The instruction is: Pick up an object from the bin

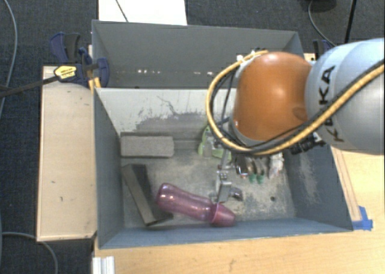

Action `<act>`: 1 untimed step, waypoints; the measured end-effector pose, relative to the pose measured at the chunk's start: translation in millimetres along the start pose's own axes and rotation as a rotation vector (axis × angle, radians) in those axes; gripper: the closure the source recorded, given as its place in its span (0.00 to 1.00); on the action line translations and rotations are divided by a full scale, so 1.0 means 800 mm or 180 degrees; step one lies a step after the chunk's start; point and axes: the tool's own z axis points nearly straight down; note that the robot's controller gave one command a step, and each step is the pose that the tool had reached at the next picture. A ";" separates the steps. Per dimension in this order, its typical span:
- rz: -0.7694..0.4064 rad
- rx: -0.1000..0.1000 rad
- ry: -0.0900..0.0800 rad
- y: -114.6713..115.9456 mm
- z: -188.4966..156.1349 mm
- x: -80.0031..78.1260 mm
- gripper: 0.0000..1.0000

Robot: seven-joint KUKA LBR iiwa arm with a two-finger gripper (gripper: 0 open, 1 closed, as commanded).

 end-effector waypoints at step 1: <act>0.0012 -0.0004 -0.0027 -0.001 -0.005 -0.002 0.00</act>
Offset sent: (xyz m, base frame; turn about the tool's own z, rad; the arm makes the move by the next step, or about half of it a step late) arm -0.0092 -0.0052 -0.1124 -0.1210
